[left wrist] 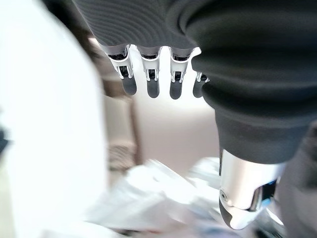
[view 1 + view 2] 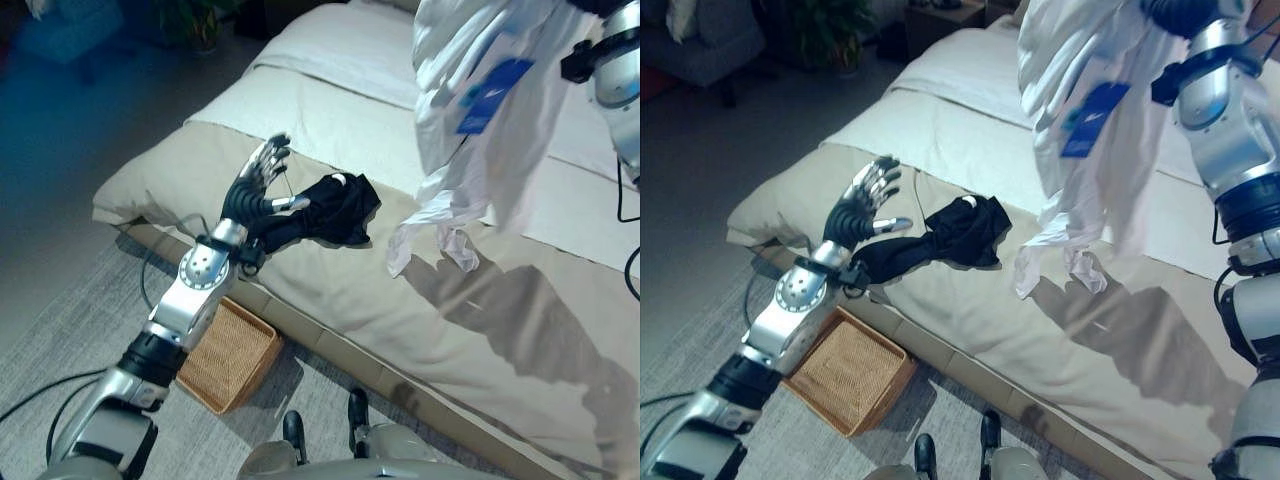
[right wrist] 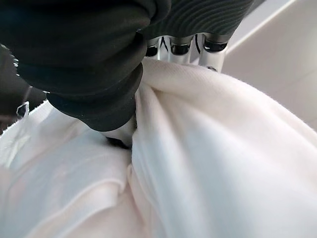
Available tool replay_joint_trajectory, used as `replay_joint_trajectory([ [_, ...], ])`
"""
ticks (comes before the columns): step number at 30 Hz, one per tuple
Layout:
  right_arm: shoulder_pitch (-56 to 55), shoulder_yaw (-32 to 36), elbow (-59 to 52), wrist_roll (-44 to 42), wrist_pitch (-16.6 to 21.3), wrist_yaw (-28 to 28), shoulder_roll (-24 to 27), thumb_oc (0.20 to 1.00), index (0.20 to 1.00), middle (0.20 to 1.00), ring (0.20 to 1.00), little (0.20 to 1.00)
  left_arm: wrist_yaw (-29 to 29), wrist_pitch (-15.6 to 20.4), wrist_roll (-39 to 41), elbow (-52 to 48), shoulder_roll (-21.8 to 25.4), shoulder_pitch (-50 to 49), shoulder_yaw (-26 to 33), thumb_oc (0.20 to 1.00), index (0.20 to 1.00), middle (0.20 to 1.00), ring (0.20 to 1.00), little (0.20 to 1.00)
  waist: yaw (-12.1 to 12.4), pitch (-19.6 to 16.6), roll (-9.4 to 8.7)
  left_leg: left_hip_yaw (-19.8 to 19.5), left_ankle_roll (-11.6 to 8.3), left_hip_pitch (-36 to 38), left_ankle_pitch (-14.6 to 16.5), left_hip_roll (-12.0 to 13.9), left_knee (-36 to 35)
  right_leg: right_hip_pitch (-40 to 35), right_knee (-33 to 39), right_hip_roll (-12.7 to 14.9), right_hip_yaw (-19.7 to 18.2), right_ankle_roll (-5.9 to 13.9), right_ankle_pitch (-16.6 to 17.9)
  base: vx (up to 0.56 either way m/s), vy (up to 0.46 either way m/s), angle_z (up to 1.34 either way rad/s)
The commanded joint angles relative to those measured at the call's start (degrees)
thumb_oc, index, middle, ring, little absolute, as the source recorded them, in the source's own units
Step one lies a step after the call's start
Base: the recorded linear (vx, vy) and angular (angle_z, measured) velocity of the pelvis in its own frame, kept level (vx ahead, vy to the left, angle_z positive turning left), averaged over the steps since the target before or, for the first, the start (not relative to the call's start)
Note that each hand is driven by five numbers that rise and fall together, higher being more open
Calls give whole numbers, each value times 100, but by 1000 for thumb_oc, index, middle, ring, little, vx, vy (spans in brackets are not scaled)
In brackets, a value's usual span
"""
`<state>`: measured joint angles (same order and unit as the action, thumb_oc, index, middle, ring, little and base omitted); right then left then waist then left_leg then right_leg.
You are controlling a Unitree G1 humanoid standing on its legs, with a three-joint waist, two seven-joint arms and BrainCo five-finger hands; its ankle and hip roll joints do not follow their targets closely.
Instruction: Pick up clothes into the bucket
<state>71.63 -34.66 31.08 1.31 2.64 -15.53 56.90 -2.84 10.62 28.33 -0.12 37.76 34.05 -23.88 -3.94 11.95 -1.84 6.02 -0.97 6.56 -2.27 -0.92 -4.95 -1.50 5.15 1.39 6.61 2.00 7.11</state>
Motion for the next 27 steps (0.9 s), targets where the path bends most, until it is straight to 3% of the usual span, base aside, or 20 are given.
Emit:
replay_joint_trajectory([
  [1,4,-345,-362,-607,166,364,306,200,200,200,200,200,46,165,366,238,155,467,-703,1000,1000,1000,1000,1000,-40,-996,-231,238,-271,-22,322,338,219,-224,-274,403,39,658,-491,0,0,0],
  [5,144,-558,-305,-760,119,493,337,200,200,200,200,200,-15,171,409,458,128,913,-1025,1000,1000,1000,1000,1000,-20,-1013,-234,250,-271,22,337,344,241,-290,-245,399,29,659,-479,0,0,0],
  [11,906,-1019,618,-1086,50,456,64,200,200,200,200,200,-99,179,418,750,-145,1039,-1253,1000,1000,1000,1000,1000,20,-969,-281,241,-265,31,343,337,263,-320,-229,406,49,663,-443,-3,6,-6],
  [16,1481,-633,1807,-1723,123,-64,-618,200,200,200,200,200,-145,127,419,778,-430,680,-1215,1000,1000,1000,1000,1000,123,-870,-331,188,-252,-65,332,330,286,-259,-207,412,77,666,-396,0,0,0],
  [21,1885,-257,2198,-2110,338,-478,-1093,200,200,200,200,200,-153,75,411,780,-758,32,-1007,1000,1000,1000,1000,1000,272,-768,-421,134,-241,-203,314,325,303,-175,-157,411,119,681,-343,-11,4,1],
  [27,2287,-264,2696,-2672,520,-403,-1255,200,200,200,200,200,-67,26,479,819,-900,-473,-985,1000,1000,1000,1000,1000,395,-689,-552,37,-248,-354,269,326,295,-110,-123,404,208,689,-313,-15,-1,6],
])
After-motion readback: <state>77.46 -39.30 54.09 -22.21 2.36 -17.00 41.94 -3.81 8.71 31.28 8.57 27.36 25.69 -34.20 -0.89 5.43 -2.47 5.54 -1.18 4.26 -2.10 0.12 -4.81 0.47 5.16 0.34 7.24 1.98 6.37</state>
